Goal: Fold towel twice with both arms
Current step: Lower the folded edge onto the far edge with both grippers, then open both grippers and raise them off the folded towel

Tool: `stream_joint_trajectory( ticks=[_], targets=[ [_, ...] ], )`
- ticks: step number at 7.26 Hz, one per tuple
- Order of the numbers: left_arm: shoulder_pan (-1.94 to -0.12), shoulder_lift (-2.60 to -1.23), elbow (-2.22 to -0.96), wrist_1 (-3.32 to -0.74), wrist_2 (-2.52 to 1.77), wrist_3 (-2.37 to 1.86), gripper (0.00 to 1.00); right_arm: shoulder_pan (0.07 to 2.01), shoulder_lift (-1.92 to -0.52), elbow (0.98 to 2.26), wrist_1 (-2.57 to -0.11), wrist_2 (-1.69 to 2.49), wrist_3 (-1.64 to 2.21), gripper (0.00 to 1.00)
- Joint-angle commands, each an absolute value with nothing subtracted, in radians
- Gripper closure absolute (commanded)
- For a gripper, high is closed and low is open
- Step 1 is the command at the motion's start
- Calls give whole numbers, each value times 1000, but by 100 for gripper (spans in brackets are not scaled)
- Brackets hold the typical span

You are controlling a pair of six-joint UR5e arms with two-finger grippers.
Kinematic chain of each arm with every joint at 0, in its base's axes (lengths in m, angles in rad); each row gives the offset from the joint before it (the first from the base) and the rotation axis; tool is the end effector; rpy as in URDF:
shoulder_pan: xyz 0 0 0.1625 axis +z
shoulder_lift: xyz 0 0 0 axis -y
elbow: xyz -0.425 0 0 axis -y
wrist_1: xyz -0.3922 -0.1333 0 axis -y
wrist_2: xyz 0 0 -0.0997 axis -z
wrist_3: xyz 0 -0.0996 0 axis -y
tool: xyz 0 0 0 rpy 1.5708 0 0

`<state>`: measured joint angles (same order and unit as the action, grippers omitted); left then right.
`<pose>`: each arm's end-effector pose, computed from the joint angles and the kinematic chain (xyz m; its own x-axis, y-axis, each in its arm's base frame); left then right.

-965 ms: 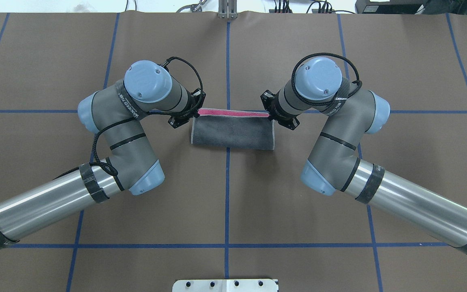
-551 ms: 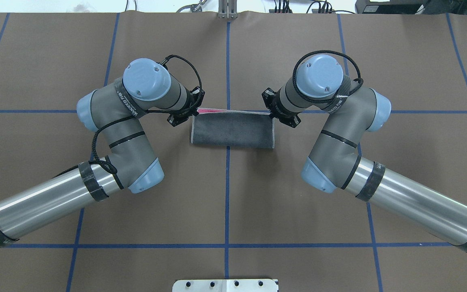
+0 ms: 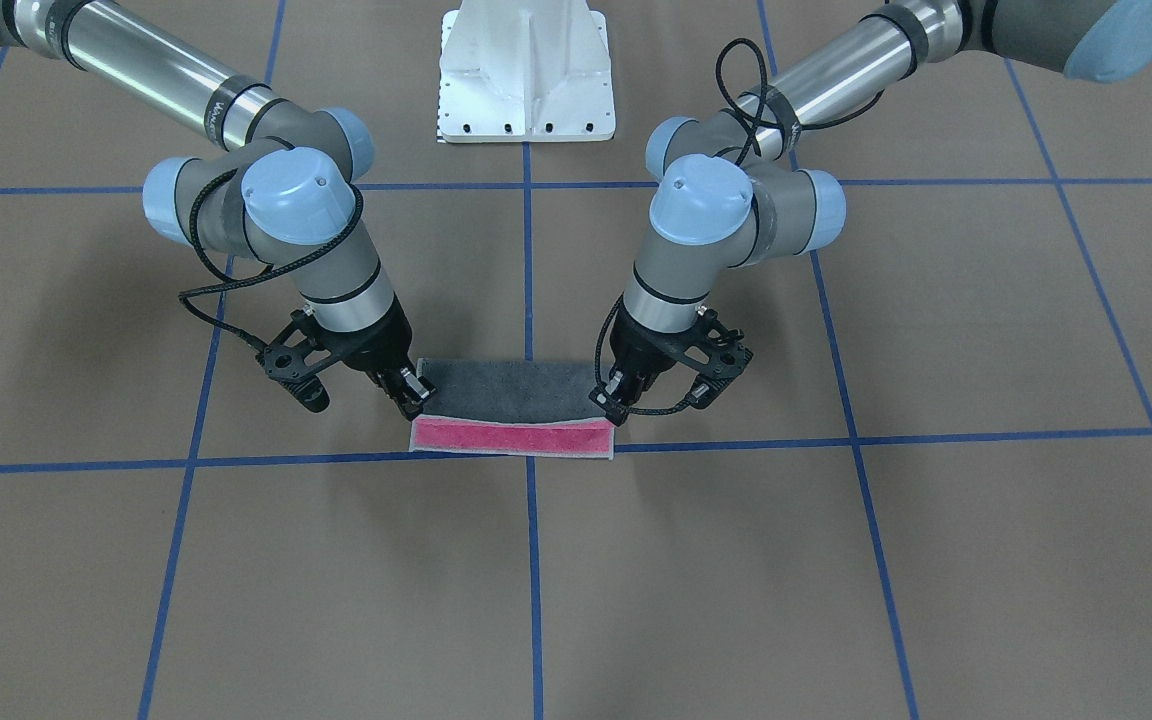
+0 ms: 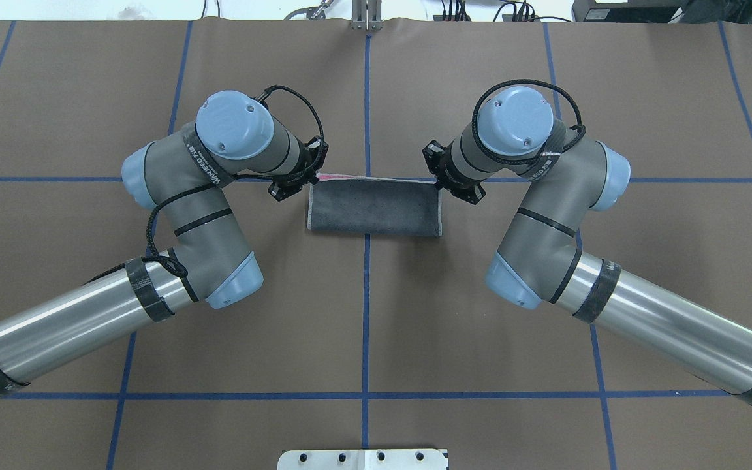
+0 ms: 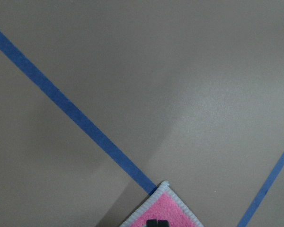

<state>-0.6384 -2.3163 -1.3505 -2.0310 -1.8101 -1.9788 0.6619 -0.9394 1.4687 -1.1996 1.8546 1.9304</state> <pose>0.5477 -0.5430 0.2485 0.2405 -0.6585 -0.7131 0.5618 0.6935 -0.4509 -0.5081 -0.5295 0.2888 0.3120 0.6713 0.6723 -0.5627 0.7007 -0.4386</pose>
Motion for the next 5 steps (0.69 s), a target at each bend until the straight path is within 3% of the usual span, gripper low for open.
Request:
stream_joint_trajectory(
  ticks=[1,2,4,5],
  targets=[
    [-638,-2316,-1333,-2049,-1810,-1977,85,661,-939,1465,-1200,1855,1930,100],
    [-638,-2316,-1309,-2083,-1810,-1977,49,661,-936,1459,-1200,1855,1930,66],
    [-649,-2316,-1296,-2094,-1810,-1973,0,667,-916,1444,-1200,1855,1931,1],
    [-656,-2318,-1298,-2095,-1810,-1971,0,672,-913,1445,-1198,1855,1933,0]
  ],
)
